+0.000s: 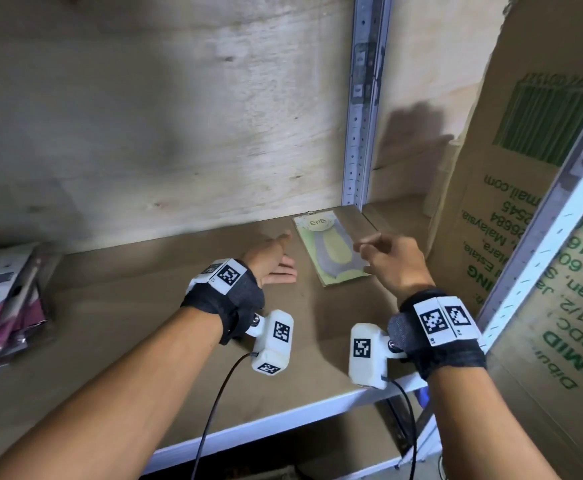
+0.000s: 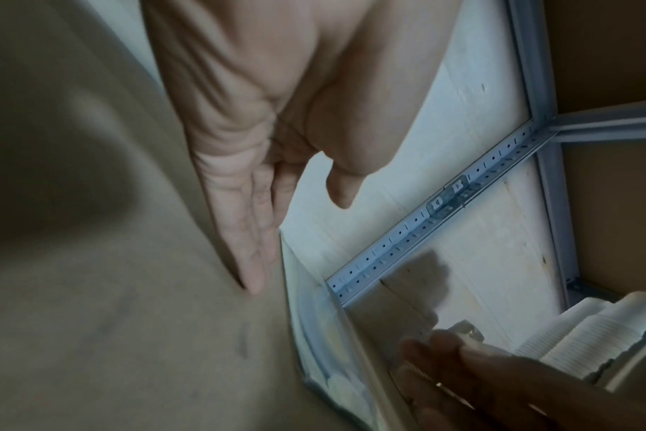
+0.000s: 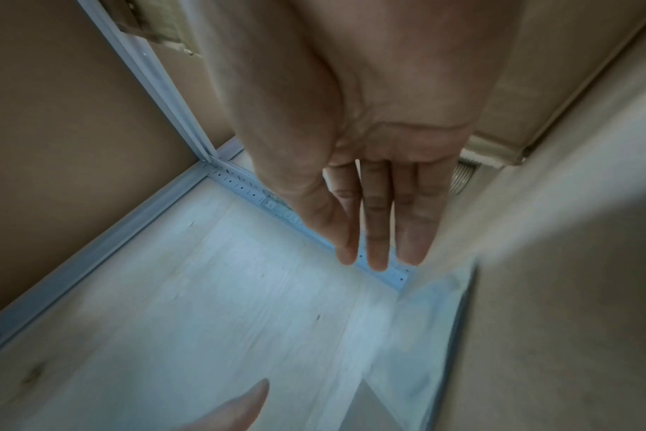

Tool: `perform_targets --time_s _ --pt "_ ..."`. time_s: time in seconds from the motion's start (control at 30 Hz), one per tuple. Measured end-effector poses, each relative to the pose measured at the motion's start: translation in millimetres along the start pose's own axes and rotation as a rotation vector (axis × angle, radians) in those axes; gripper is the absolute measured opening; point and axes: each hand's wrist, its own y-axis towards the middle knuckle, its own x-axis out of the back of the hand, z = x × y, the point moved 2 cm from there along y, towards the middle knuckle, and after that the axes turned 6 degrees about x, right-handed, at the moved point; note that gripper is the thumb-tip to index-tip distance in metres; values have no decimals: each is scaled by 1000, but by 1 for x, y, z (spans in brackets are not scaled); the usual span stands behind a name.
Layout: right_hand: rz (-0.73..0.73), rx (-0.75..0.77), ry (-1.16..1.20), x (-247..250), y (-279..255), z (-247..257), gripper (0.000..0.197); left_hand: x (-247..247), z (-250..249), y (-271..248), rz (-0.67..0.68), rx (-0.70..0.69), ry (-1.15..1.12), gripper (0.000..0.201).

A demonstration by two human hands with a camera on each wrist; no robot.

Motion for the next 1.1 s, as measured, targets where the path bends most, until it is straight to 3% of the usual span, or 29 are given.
perform_targets --time_s 0.1,0.3,0.43,0.7,0.93,1.1 --pt "139 -9 167 -16 -14 13 14 39 6 -19 -76 -63 -19 45" --pt "382 43 245 -65 -57 48 9 126 16 -77 -259 -158 -73 22" --pt "455 43 313 -98 -88 73 8 176 25 -111 -357 -223 -136 12" --pt "605 67 316 -201 -119 136 7 256 22 -136 -419 -292 -141 27" --pt "700 27 191 -297 -119 176 4 351 31 -146 -600 -257 -139 28" --pt "729 29 67 -360 -116 192 18 396 51 -159 -659 -234 -97 26"
